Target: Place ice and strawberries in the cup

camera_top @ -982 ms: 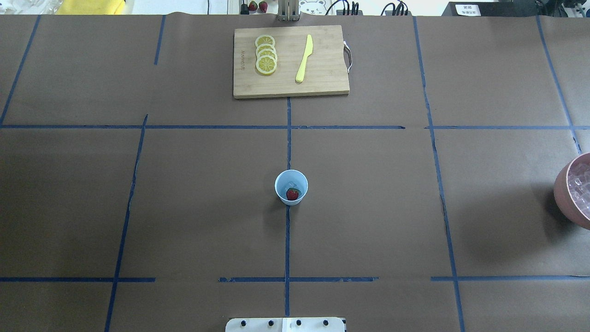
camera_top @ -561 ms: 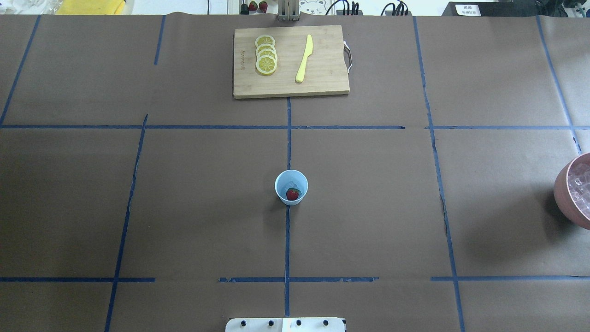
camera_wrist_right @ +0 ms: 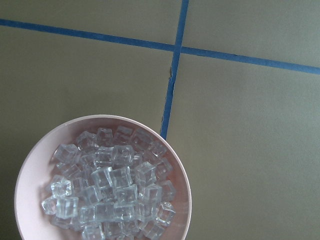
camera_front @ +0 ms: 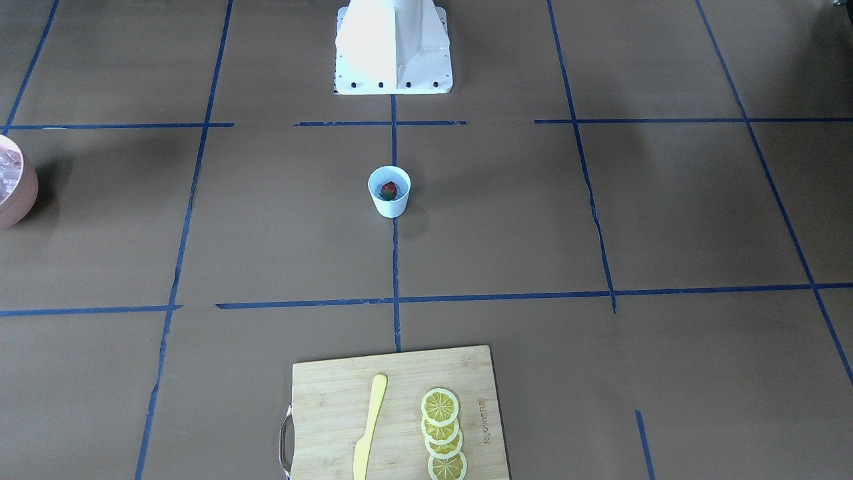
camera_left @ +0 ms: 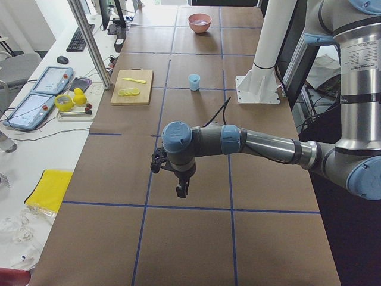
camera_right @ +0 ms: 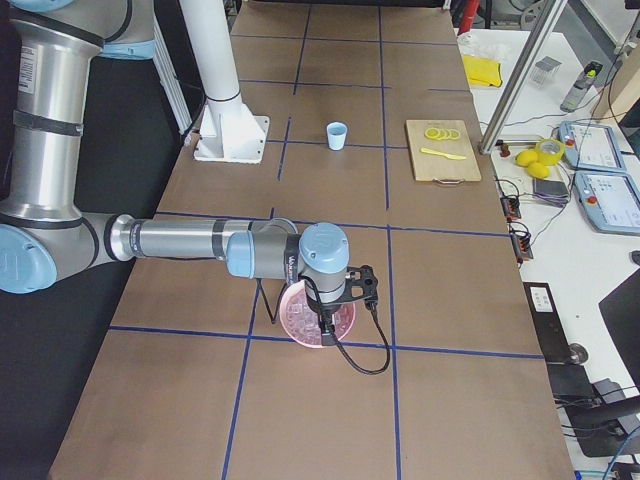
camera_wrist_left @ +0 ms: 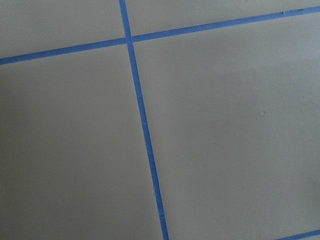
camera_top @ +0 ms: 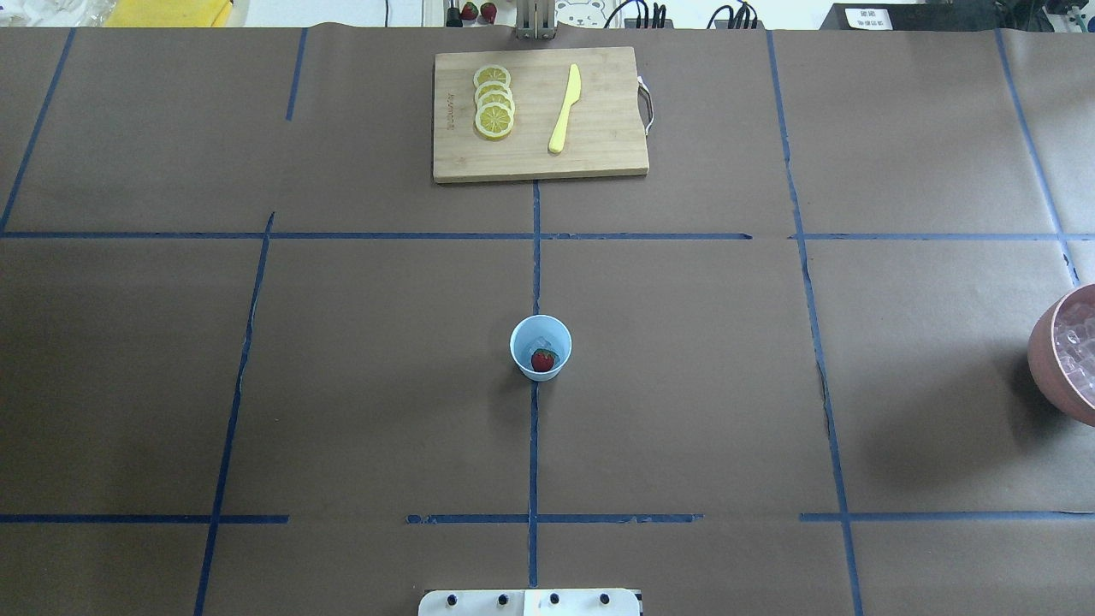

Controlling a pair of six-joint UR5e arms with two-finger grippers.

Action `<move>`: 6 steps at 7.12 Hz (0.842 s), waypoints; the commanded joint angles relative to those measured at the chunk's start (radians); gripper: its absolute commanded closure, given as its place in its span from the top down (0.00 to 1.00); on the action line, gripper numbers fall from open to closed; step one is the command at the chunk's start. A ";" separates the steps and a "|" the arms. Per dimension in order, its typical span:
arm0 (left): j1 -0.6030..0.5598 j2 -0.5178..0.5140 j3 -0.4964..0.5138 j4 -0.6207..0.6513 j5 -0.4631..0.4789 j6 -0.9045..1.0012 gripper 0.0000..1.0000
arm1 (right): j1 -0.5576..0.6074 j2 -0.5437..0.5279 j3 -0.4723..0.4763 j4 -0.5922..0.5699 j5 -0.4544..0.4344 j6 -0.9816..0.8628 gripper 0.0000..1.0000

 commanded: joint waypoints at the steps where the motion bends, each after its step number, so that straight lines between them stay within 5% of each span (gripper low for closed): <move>1: 0.002 -0.003 0.000 0.001 0.000 0.000 1.00 | -0.006 0.002 0.003 0.000 0.002 0.007 1.00; 6: 0.002 0.002 -0.003 -0.001 -0.003 -0.003 1.00 | -0.014 0.007 0.002 -0.002 0.003 0.008 1.00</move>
